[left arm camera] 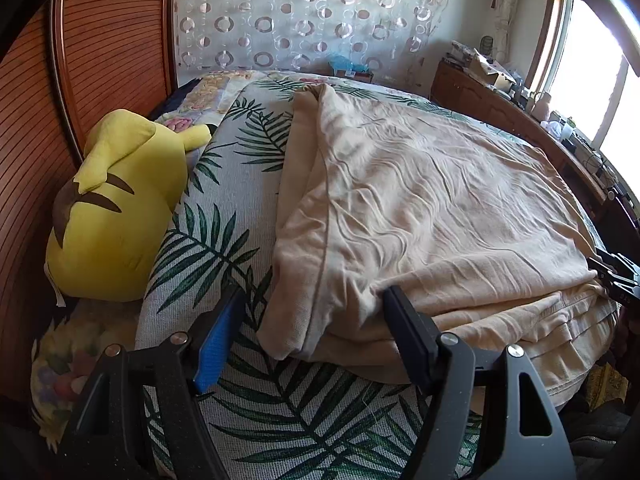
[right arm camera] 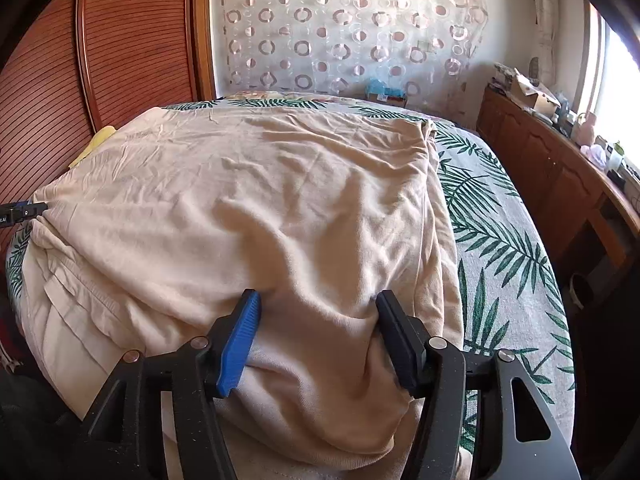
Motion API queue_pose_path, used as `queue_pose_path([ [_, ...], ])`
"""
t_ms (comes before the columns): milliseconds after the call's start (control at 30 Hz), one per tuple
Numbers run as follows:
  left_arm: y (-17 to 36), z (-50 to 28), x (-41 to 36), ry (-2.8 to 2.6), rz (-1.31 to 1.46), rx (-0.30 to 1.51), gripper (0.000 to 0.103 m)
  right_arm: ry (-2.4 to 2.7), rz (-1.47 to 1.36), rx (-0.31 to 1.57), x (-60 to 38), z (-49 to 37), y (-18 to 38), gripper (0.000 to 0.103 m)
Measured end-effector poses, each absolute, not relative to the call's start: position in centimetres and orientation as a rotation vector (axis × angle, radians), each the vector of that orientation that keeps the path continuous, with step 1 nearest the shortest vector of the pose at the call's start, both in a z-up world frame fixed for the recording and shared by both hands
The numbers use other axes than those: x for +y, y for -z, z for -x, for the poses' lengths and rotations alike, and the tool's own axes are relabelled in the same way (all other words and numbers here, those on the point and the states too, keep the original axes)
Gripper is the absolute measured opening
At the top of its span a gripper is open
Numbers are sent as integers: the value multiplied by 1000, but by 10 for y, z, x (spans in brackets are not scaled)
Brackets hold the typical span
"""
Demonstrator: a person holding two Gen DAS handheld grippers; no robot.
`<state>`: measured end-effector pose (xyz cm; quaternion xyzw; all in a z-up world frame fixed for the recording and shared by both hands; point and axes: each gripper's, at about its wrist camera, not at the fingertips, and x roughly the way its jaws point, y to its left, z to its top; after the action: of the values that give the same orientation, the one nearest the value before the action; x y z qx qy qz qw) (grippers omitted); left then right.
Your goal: Fold small clothes
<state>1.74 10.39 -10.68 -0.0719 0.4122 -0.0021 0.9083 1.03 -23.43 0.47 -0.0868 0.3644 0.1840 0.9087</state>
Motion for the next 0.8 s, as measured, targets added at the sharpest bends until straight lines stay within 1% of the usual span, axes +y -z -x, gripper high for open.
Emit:
queue_pose_path([
  [133, 107, -16, 103, 1, 152, 843, 73, -382, 176, 747, -236, -10, -5, 64],
  [200, 107, -15, 102, 29, 153, 841, 68, -383, 174, 744, -236, -10, -4, 64],
  [233, 106, -15, 101, 44, 154, 841, 62, -383, 173, 742, -236, -9, -4, 64],
  [300, 105, -16, 101, 61, 164, 844, 55, -385, 173, 738, -237, -9, -4, 65],
  [333, 105, -17, 101, 71, 171, 845, 47, -385, 173, 736, -237, -9, -4, 65],
  [367, 105, -18, 101, 83, 182, 848, 35, -386, 173, 734, -237, -9, -4, 65],
  [400, 105, -20, 102, 99, 195, 855, 29, -387, 173, 732, -237, -9, -4, 65],
  [433, 105, -22, 101, 114, 208, 860, 20, -388, 173, 730, -237, -9, -3, 65],
  [467, 103, -22, 100, 127, 215, 857, 14, -389, 173, 729, -238, -9, -3, 65],
  [600, 81, -20, 91, 167, 220, 776, 13, -392, 173, 726, -238, -8, -2, 65],
  [700, 61, -23, 84, 234, 276, 734, 13, -402, 164, 742, -240, -9, -4, 65],
  [800, 39, -28, 65, 262, 232, 688, 12, -422, 115, 769, -247, -10, -10, 65],
])
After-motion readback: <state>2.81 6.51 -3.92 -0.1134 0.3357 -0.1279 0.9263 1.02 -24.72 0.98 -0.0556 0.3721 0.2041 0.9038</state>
